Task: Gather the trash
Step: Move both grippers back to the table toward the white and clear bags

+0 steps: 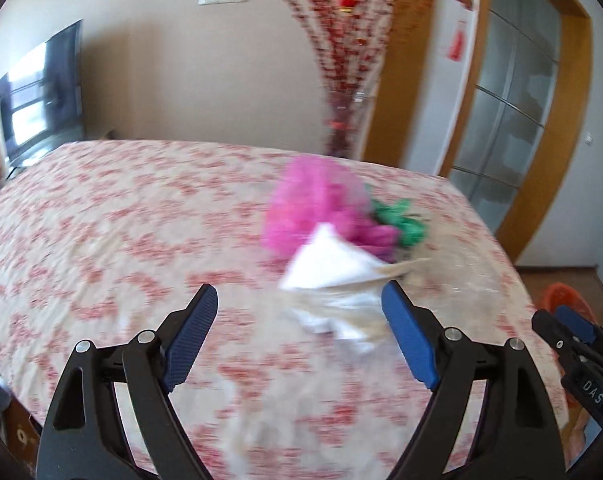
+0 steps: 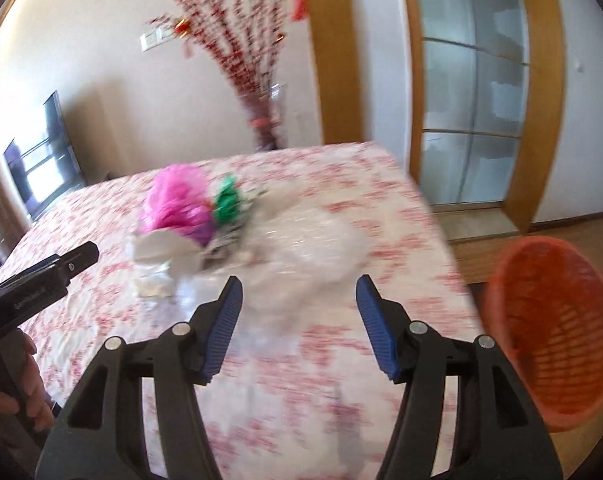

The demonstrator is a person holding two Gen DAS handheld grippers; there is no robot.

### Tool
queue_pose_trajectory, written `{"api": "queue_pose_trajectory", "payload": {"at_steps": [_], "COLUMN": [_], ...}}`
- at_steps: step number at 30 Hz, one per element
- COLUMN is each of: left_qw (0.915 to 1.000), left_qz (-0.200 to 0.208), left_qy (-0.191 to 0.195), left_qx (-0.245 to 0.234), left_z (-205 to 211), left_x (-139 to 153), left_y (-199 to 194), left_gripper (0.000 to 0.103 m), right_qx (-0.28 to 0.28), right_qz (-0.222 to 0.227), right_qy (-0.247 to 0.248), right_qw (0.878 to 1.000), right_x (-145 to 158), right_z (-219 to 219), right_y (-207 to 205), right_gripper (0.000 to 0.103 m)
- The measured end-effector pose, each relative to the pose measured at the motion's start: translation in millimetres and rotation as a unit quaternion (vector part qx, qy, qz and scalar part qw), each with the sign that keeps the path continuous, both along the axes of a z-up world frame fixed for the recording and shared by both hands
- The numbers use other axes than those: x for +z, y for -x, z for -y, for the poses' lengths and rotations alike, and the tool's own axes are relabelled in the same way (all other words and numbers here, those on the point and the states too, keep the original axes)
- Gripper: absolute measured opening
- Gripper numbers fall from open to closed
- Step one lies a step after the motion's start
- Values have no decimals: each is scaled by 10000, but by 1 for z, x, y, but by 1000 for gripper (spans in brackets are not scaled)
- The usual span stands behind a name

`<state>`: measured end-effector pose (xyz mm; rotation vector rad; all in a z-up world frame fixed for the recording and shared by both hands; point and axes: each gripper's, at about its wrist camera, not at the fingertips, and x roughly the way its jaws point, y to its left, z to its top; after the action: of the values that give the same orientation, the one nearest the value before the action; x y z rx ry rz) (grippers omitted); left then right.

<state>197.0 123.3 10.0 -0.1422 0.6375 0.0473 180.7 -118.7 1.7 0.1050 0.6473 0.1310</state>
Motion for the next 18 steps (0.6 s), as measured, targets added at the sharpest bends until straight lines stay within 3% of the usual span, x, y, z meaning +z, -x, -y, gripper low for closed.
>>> {"api": "queue_pose_trajectory", "payload": {"at_steps": [8,16,18], "left_qw": [9995,9990,9990], "left_qz": [-86,-206,-249], "left_qy": [111,175,205], "left_qx": [284,350,324], "left_z": [-48,-60,-61], "left_x": [-18,-28,-30], "left_y": [8,7,6], "left_gripper": [85,87,88], "right_qx": [151,163,226], "right_qz": [-374,-679,-765], "right_qy": [-80,65,64], "right_qw": [9992,9975,9968], "right_x": [-24,-46,-52], "right_z": [-43,-65,-67], "right_y": [-28,-50,-52], "right_gripper": [57,57,51]}}
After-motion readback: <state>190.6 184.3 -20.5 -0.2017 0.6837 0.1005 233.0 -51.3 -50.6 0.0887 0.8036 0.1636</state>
